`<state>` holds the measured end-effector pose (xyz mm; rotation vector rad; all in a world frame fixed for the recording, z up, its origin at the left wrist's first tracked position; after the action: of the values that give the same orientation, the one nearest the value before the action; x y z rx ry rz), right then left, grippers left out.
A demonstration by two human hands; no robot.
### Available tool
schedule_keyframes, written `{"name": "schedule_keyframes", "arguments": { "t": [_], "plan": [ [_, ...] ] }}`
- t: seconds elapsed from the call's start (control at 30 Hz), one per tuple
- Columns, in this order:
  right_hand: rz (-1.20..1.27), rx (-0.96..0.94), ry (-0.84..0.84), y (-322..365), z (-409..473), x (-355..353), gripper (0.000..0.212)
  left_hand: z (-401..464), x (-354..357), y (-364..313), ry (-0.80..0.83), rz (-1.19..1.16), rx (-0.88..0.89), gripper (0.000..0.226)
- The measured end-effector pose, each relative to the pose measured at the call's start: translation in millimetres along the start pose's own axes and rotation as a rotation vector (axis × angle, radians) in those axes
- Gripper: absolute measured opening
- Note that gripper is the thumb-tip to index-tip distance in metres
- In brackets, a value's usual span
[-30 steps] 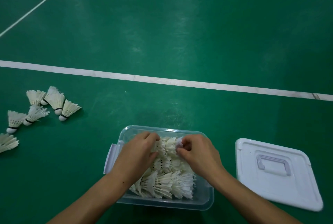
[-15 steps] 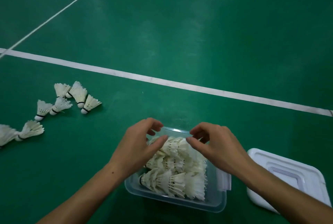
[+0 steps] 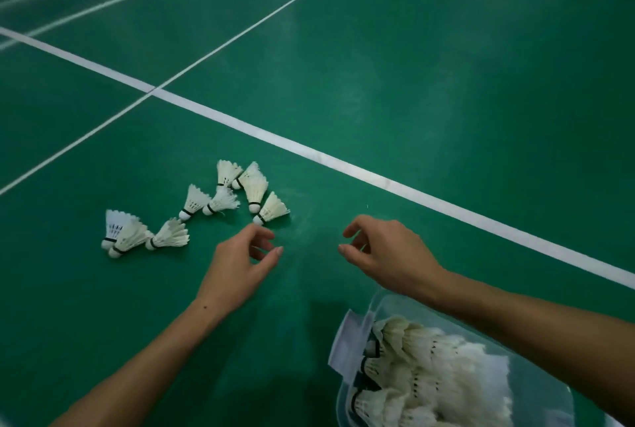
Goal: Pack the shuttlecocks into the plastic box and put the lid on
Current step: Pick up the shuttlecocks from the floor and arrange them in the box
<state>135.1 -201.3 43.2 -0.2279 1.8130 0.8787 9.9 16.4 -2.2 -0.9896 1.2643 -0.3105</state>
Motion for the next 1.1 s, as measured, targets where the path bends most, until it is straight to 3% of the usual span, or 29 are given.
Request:
{"name": "schedule_keyframes", "arguments": {
  "t": [0.23,0.43,0.67,0.83,1.0,1.1],
  "plan": [
    [0.078,0.01,0.023,19.5,111.7,58.5,0.029,81.5,-28.0,57.4,-0.018,0.143,-0.08,0.022],
    [0.126,0.024,-0.004,40.4,171.1,103.9,0.045,168.2,-27.2,68.1,-0.072,0.424,-0.062,0.044],
    [0.155,0.02,0.001,47.3,191.0,132.3,0.059,224.4,2.8,81.3,0.246,0.647,-0.064,0.079],
    [0.18,0.004,0.049,39.0,188.3,133.9,0.058,246.8,15.7,76.7,0.47,0.832,-0.067,0.068],
    [0.216,-0.068,0.082,23.0,159.9,116.1,0.051,244.6,17.9,88.5,0.511,0.853,-0.147,0.071],
    [0.242,-0.093,0.082,6.5,131.1,93.9,0.048,235.0,13.2,95.4,0.489,0.81,-0.212,0.057]
  ]
}}
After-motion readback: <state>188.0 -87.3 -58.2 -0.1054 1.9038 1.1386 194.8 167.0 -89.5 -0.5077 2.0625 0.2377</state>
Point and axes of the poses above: each hand's wrist, its own z-axis towards the middle knuckle, its own x-axis out of the palm, y = z × x, the point moved 6 cm from there along z, towards the middle knuckle, and after that the axes turned 1 degree about y, right-handed, at the moved point
